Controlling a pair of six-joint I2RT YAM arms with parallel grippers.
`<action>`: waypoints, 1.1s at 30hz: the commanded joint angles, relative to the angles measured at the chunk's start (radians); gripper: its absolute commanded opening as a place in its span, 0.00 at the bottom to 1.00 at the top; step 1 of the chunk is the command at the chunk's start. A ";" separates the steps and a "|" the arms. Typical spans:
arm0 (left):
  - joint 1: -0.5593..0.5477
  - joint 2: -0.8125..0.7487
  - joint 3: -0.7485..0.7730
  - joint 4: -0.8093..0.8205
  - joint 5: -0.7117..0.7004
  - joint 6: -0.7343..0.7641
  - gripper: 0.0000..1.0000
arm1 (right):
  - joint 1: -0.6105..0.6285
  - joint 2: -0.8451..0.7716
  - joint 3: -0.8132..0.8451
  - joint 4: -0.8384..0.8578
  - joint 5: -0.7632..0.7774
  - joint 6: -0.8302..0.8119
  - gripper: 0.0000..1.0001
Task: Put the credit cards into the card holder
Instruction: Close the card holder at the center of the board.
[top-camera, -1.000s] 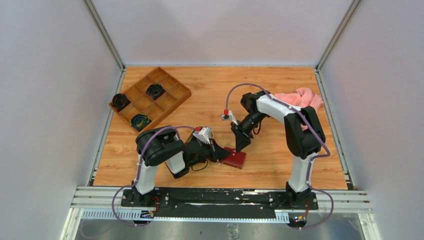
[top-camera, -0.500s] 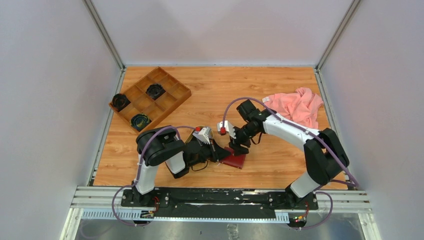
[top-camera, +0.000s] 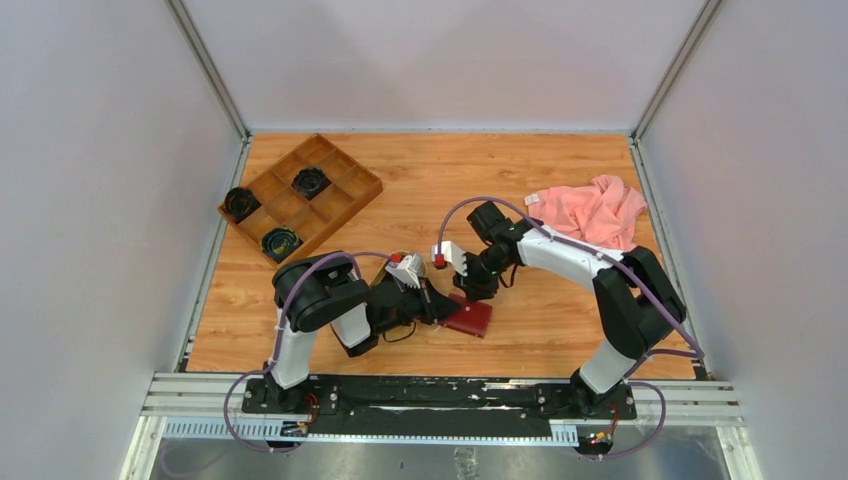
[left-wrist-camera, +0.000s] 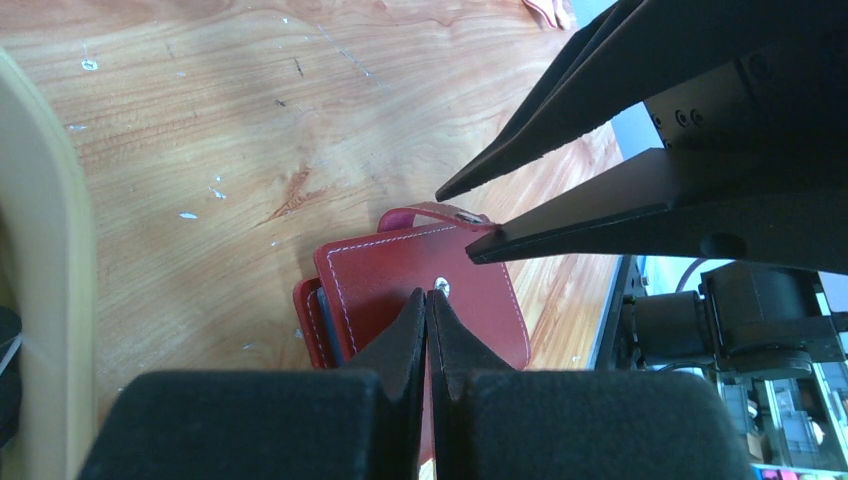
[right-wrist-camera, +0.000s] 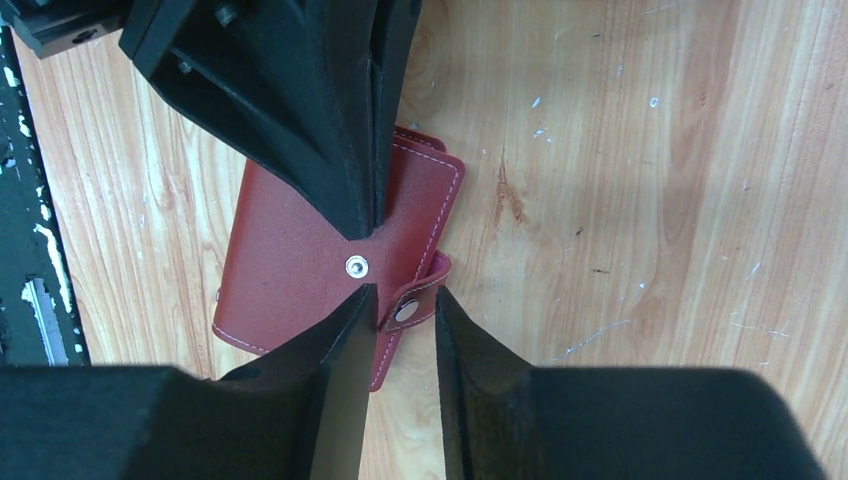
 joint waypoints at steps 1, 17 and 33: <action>0.011 0.025 -0.008 -0.002 -0.006 0.012 0.00 | 0.017 0.019 0.038 -0.049 -0.001 0.002 0.29; 0.011 0.025 -0.010 0.002 -0.003 0.012 0.00 | 0.000 0.008 0.059 -0.105 -0.018 0.016 0.19; 0.013 0.027 -0.008 0.004 -0.001 0.012 0.00 | -0.010 0.045 0.085 -0.131 -0.023 0.039 0.00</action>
